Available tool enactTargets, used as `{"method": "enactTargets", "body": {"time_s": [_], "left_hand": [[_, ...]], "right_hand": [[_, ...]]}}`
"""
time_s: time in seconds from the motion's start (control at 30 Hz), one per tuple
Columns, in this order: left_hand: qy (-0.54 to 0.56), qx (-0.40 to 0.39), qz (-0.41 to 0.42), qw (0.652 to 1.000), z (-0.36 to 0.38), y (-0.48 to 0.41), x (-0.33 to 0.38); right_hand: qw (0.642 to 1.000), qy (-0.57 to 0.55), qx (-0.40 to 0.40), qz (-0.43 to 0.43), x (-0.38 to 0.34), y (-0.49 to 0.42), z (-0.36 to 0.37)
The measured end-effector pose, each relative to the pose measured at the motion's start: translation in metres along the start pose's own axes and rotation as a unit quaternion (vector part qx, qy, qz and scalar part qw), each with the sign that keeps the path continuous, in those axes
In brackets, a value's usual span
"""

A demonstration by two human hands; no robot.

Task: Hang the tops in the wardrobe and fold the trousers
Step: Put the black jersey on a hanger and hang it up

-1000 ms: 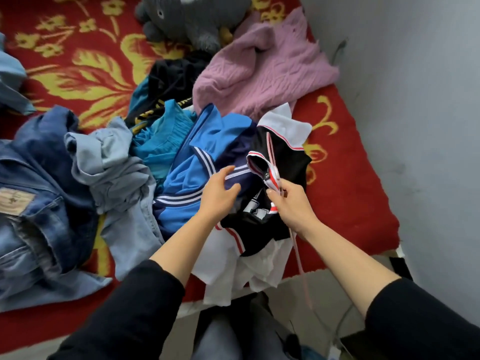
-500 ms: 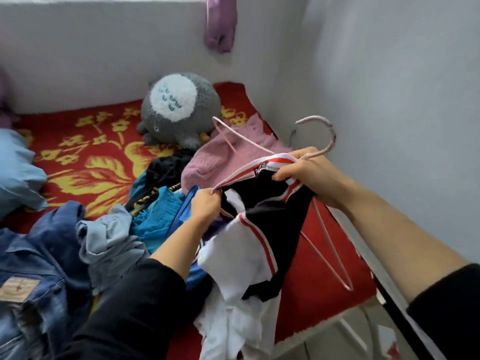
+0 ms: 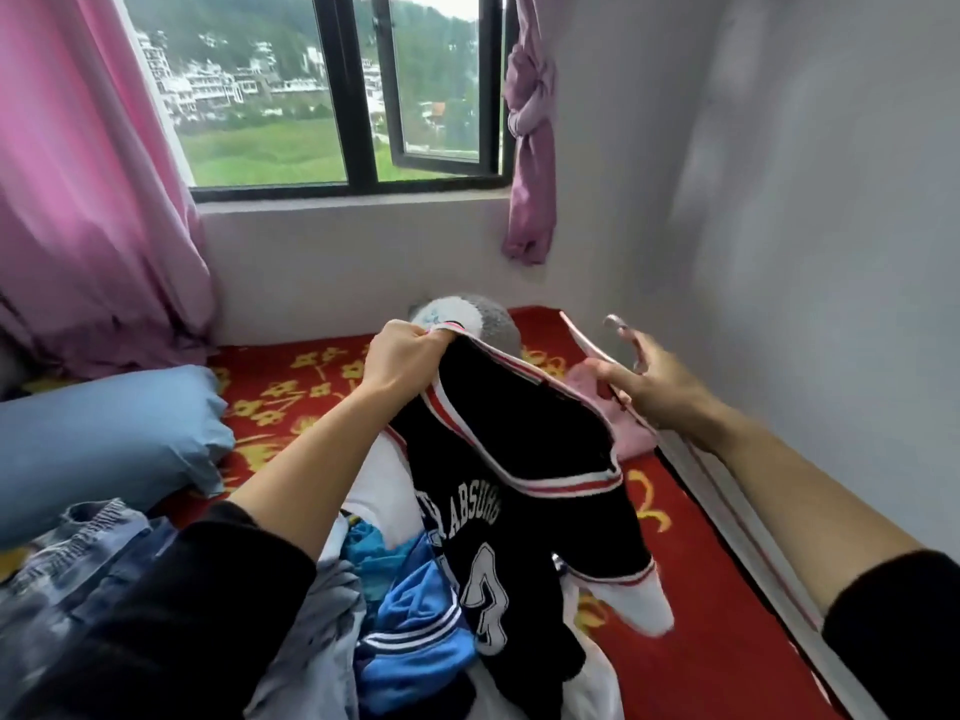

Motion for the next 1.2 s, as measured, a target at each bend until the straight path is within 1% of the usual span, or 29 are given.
{"method": "enactTargets", "body": {"time_s": [0.07,0.13,0.2,0.27,0.33,0.43,0.53,0.57,0.63,0.7,0.77,0.87,0.93,1.0,1.1,1.2], "left_hand": [[-0.052,-0.003,0.006,0.999,0.000,0.004,0.000],[-0.086,-0.022,-0.009,0.996,0.003,0.008,-0.004],[-0.107,-0.036,-0.030,0.993,0.004,0.010,-0.007],[-0.116,-0.038,-0.051,0.991,0.003,0.011,-0.011],[-0.122,-0.040,-0.062,0.990,0.001,0.012,-0.014],[-0.113,-0.043,-0.075,0.990,-0.003,0.011,-0.020],[-0.078,-0.033,-0.078,0.993,-0.010,0.008,-0.019],[-0.068,-0.028,-0.078,0.994,-0.014,0.005,-0.017],[-0.034,-0.009,-0.079,0.996,-0.024,0.000,-0.013],[0.012,0.025,-0.090,0.996,-0.043,-0.007,-0.014],[0.047,0.075,-0.100,0.991,-0.071,-0.013,-0.021],[0.043,0.149,-0.100,0.983,-0.116,-0.015,-0.035],[0.020,0.182,-0.092,0.979,-0.141,-0.011,-0.042],[-0.002,0.206,-0.100,0.974,-0.159,-0.004,-0.048],[-0.029,0.230,-0.106,0.967,-0.172,0.012,-0.038],[-0.101,0.225,-0.066,0.967,-0.176,0.019,-0.015]], "right_hand": [[0.994,-0.105,0.014,-0.012,-0.016,-0.001,0.006],[0.974,-0.224,0.022,0.005,-0.024,-0.005,0.008],[0.938,-0.348,0.009,0.008,-0.034,-0.006,0.011],[0.897,-0.443,-0.006,-0.004,-0.050,-0.004,0.012],[0.868,-0.496,-0.012,-0.028,-0.068,0.000,0.012],[0.842,-0.535,-0.014,-0.066,-0.090,0.000,0.011],[0.814,-0.576,-0.027,-0.070,-0.093,-0.009,0.026],[0.816,-0.573,-0.031,-0.063,-0.088,-0.013,0.037],[0.844,-0.533,-0.036,-0.042,-0.069,-0.020,0.063],[0.890,-0.454,-0.023,-0.031,-0.048,-0.023,0.080],[0.932,-0.360,-0.001,-0.046,-0.040,-0.026,0.080],[0.970,-0.227,0.021,-0.088,-0.054,-0.038,0.062],[0.983,-0.149,0.022,-0.108,-0.074,-0.045,0.050],[0.987,-0.080,0.014,-0.138,-0.096,-0.046,0.042],[0.983,-0.028,0.003,-0.179,-0.123,-0.042,0.038],[0.976,0.021,-0.004,-0.215,-0.153,-0.034,0.040]]}}
Point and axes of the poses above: each hand's wrist, its own y-axis away from the middle knuckle, its own z-axis out of the palm, x = y × z, the point moved 7 cm from there along -y, towards the middle knuckle, and after that the axes turned 9 degrees about z, right-handed, at the moved point
